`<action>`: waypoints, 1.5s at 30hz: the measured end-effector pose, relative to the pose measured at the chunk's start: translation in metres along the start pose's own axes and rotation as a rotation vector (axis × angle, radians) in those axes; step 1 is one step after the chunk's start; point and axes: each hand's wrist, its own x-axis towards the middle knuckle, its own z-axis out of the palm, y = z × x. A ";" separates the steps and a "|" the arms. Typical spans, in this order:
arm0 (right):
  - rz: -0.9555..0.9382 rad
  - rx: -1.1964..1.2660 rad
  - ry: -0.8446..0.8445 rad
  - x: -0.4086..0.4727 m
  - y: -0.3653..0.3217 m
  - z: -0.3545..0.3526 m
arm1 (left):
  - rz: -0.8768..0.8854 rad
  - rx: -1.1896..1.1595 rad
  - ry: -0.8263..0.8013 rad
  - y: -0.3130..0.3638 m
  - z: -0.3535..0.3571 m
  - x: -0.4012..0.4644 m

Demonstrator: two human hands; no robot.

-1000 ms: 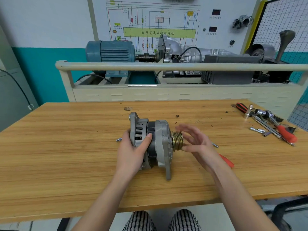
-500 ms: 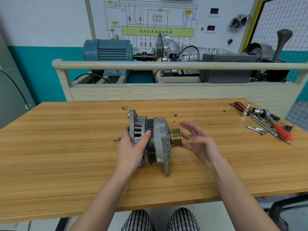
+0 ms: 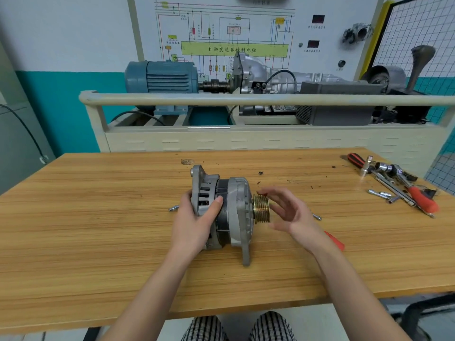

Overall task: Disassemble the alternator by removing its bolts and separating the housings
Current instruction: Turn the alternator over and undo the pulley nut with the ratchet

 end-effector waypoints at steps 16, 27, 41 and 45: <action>0.072 -0.029 0.085 0.000 0.003 0.011 | 0.146 0.709 0.084 0.033 0.024 -0.019; 0.458 -0.200 0.106 0.005 -0.019 0.032 | 0.203 0.893 0.155 0.030 0.031 -0.019; -0.097 -0.520 -0.075 0.001 0.000 -0.002 | 0.214 0.815 0.068 0.029 0.021 -0.014; -0.087 -0.516 -0.108 0.001 -0.007 0.001 | 0.112 0.575 -0.205 0.035 -0.003 -0.010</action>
